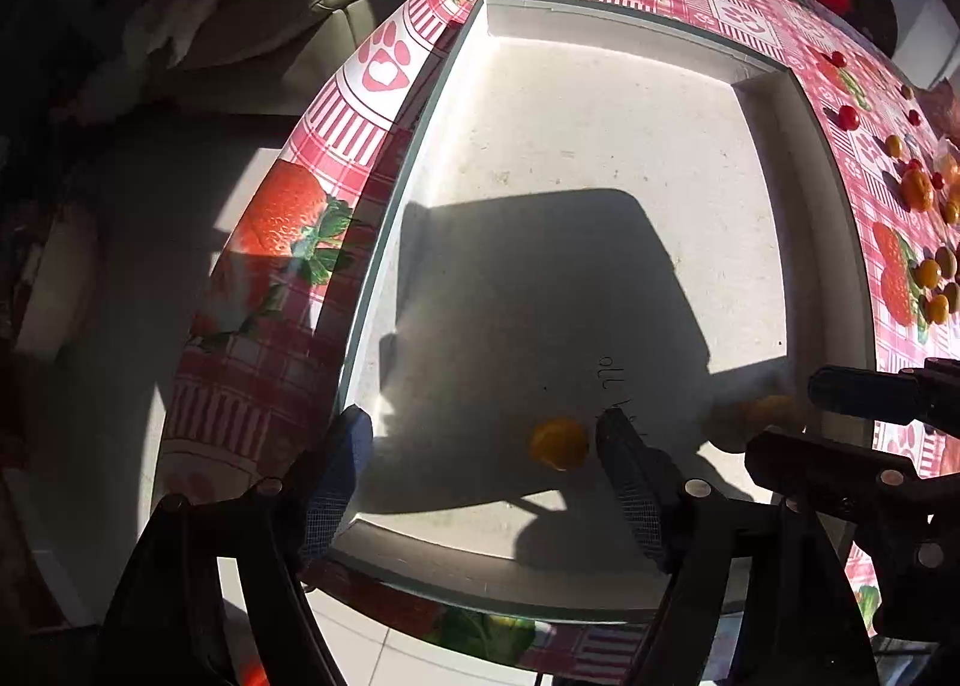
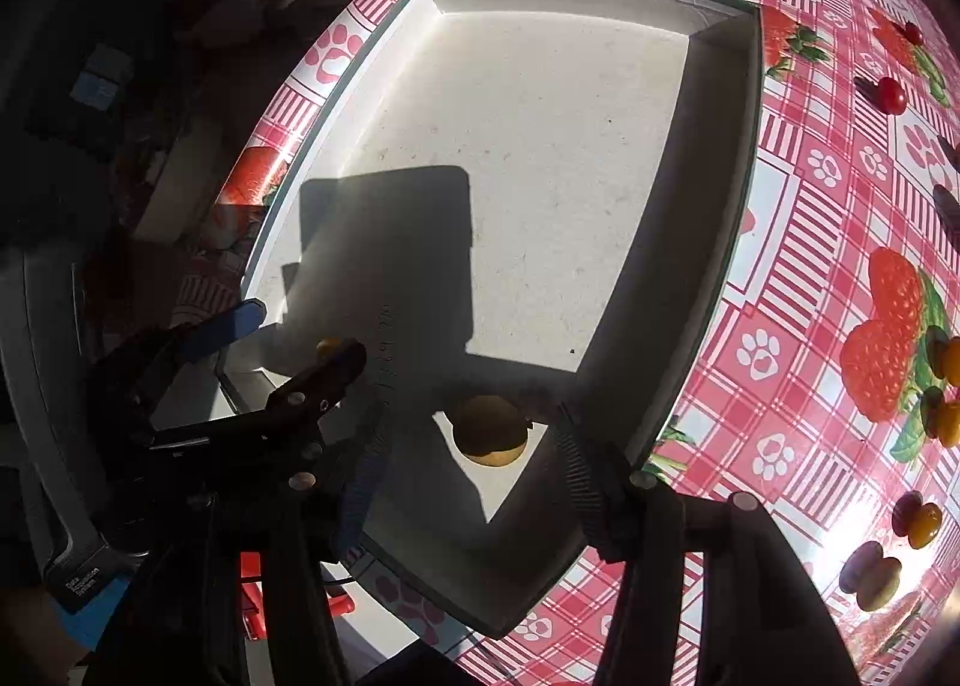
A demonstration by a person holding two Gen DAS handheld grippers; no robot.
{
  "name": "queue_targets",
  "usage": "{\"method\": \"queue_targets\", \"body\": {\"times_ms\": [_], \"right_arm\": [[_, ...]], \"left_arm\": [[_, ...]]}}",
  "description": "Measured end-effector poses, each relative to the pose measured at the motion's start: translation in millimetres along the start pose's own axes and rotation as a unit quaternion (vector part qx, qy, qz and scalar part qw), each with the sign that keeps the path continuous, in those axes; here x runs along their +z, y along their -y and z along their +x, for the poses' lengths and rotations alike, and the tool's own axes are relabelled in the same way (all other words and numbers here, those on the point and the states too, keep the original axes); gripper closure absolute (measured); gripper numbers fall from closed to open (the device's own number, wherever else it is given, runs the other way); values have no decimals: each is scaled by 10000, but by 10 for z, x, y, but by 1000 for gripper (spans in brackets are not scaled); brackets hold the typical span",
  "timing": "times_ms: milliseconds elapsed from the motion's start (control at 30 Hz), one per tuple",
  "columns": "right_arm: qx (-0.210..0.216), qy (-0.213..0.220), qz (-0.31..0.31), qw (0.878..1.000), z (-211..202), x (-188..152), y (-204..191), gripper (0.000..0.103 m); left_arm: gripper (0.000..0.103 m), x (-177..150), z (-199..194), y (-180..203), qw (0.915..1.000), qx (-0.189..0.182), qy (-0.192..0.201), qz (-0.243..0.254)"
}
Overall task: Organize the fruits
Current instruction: 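Carry both fruits over the white tray and open both tools to drop them, then grasp another kiwi with the right tool while the left tool grasps a yellow tomato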
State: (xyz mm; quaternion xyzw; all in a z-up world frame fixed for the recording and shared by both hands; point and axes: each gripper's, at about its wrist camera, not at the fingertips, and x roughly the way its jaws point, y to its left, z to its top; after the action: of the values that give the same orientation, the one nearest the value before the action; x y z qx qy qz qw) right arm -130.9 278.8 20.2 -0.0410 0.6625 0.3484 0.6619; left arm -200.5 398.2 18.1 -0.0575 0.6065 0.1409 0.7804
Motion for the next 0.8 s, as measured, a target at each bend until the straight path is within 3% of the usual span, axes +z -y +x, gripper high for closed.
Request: {"method": "queue_targets", "body": {"times_ms": [67, 233, 533, 800], "right_arm": [[123, 204, 126, 9996, -145, 13, 30, 29], [4, 602, 388, 9974, -526, -56, 244, 28], [-531, 736, 1298, 9874, -922, -541, 1054, 28], [-940, 884, 2069, 9698, -1219, -980, 1746, 28]], "left_arm": [[25, 3, -43, 50, 9999, 82, 2, 112], [25, 40, -213, 310, 9991, -16, 130, 398], [25, 196, -605, 1204, 9888, -537, 531, 1291], [25, 292, -592, 1963, 9780, -756, 603, 1847]]}}
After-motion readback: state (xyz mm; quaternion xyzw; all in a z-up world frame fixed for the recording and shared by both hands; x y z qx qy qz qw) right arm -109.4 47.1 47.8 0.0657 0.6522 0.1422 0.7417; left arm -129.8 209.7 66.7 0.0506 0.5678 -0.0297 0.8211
